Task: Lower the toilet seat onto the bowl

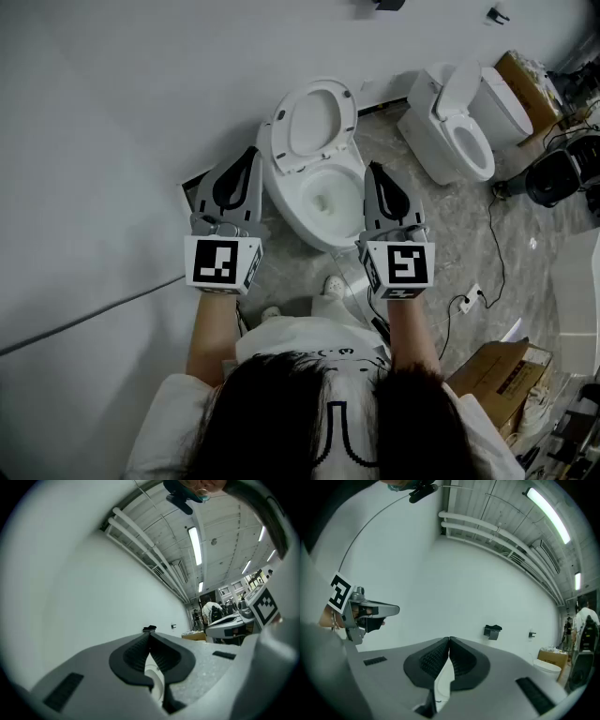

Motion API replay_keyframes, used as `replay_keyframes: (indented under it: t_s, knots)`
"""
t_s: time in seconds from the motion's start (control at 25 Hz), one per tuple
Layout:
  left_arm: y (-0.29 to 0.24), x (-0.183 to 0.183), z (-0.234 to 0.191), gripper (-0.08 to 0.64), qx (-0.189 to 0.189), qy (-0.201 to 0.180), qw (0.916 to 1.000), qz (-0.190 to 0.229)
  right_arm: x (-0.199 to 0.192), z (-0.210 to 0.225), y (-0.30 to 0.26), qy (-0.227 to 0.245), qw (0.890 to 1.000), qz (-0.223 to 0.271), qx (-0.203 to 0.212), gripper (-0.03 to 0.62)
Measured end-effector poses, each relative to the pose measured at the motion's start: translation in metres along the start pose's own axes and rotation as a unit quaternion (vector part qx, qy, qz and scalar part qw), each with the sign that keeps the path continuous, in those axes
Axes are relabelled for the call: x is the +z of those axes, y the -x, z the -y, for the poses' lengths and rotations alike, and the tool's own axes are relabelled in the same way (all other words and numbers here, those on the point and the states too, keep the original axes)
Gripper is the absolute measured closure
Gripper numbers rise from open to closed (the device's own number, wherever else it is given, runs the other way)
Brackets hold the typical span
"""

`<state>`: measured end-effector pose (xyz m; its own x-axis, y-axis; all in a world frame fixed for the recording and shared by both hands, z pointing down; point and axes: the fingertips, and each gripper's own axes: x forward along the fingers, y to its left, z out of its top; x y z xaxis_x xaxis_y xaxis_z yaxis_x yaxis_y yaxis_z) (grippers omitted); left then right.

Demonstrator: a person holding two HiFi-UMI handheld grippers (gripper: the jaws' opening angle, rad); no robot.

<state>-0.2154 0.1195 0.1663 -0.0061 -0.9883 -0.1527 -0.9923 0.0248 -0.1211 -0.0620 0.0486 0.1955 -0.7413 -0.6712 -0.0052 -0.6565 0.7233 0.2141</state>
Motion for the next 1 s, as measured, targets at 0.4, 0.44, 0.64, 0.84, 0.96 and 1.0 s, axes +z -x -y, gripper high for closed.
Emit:
replay_keyframes:
  t_s: [0.4, 0.44, 0.64, 0.84, 0.96, 1.0]
  knots:
    - [-0.013, -0.008, 0.012, 0.551, -0.006, -0.01, 0.9999, -0.007, -0.008, 0.015, 0.002, -0.009, 1.0, 0.003, -0.005, 0.563]
    - [-0.015, -0.009, 0.012, 0.551, -0.005, -0.01, 0.9999, -0.008, -0.009, 0.016, 0.001, -0.011, 1.0, 0.004, -0.004, 0.563]
    - [-0.033, -0.014, 0.015, 0.551, 0.002, -0.012, 0.9998, -0.013, -0.018, 0.03, -0.011, -0.011, 1.0, -0.002, 0.002, 0.563]
    - [-0.06, -0.022, 0.022, 0.551, 0.009, -0.015, 0.9996, -0.022, -0.03, 0.056, -0.029, -0.02, 1.0, -0.006, 0.007, 0.563]
    - [-0.08, -0.028, 0.031, 0.551, 0.017, -0.016, 0.9994, -0.027, -0.042, 0.076, -0.039, -0.026, 1.0, -0.009, 0.015, 0.563]
    - [-0.086, -0.03, 0.034, 0.551, 0.02, -0.017, 0.9992, -0.03, -0.045, 0.083, -0.042, -0.028, 0.999, -0.009, 0.018, 0.563]
